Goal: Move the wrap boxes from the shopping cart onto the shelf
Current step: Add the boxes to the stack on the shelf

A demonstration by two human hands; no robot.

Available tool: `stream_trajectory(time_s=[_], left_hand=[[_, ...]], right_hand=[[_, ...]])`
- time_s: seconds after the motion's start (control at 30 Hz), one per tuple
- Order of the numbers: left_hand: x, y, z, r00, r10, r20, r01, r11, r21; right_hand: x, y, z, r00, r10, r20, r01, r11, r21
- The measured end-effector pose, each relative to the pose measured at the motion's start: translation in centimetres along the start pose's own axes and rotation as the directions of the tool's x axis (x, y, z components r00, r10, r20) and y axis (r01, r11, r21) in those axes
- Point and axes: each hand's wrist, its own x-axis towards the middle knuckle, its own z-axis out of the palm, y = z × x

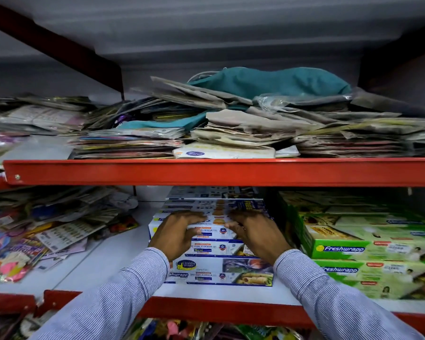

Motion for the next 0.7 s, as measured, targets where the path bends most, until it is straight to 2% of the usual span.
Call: stream_trajectory(time_s=[0.27, 0.33, 0.43, 0.53, 0.7], left_hand=[[-0.2, -0.8, 0.3, 1.0, 0.018, -0.024, -0.019, 1.0, -0.013], [-0.6, -1.2, 0.9, 0.998, 0.044, -0.035, -0.041, 0.996, 0.08], [-1.9, -1.6, 2.4, 0.989, 0.124, -0.075, -0.096, 0.949, 0.299], [-3.0, -1.6, 4.1, 0.979, 0.165, -0.118, -0.099, 0.895, 0.435], [-2.8, -2.4, 6.3, 0.977, 0.157, -0.147, -0.059, 0.854, 0.517]], right_hand=[[0.0, 0.0, 0.0, 1.0, 0.011, -0.018, -0.012, 0.999, -0.05], [-0.2, -0.2, 0.5, 0.998, -0.002, -0.061, -0.004, 0.995, -0.099], [-1.5, -0.5, 2.2, 0.979, -0.044, -0.2, -0.001, 0.975, -0.22], [-2.4, -1.0, 4.2, 0.968, -0.049, -0.245, -0.021, 0.961, -0.276], [-1.5, -0.7, 6.5, 0.968, -0.023, -0.25, -0.07, 0.931, -0.358]])
